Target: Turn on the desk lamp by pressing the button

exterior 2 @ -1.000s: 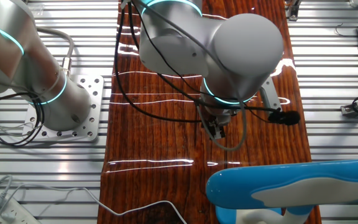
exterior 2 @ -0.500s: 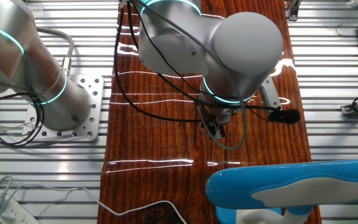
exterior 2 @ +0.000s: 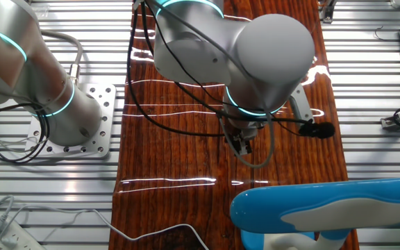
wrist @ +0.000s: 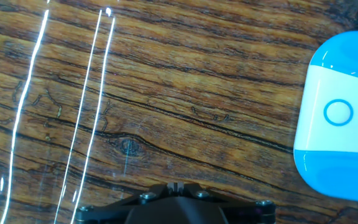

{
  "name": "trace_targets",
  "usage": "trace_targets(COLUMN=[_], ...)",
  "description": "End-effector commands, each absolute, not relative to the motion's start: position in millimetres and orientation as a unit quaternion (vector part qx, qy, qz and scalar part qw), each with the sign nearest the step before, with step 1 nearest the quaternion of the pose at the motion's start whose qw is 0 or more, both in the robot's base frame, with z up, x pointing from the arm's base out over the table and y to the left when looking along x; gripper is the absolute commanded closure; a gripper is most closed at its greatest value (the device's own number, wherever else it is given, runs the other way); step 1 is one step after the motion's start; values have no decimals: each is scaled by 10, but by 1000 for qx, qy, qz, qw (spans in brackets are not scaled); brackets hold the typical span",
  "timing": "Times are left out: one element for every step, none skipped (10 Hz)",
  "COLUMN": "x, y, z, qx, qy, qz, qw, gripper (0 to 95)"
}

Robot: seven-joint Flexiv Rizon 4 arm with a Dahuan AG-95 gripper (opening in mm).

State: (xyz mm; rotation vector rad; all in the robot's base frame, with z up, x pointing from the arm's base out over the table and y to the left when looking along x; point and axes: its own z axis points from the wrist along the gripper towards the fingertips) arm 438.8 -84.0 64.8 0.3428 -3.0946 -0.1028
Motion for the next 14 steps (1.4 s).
trace_targets(x=[4386,4386,4386,4386,4386,4386,4386,4386,4386,4386,4386,4386,4386,4386], y=[-838,-838,-838,-838,-838,-838,-838,-838,-838,-838,-838,-838,-838,-838], z=[651,651,651,651,651,651,651,651,651,651,651,651,651,651], qx=[109,107,106,106,105,105,104,103,99,97,96,102,105,104], qy=[-993,-994,-994,-994,-994,-994,-994,-994,-995,-995,-995,-994,-994,-994], qz=[-32,-32,-31,-30,-29,-27,-22,-13,-9,-5,-3,-2,-2,-3], qw=[14,13,13,15,15,16,16,17,19,26,30,30,29,28], gripper=[950,950,950,950,950,950,950,950,950,950,950,950,950,950])
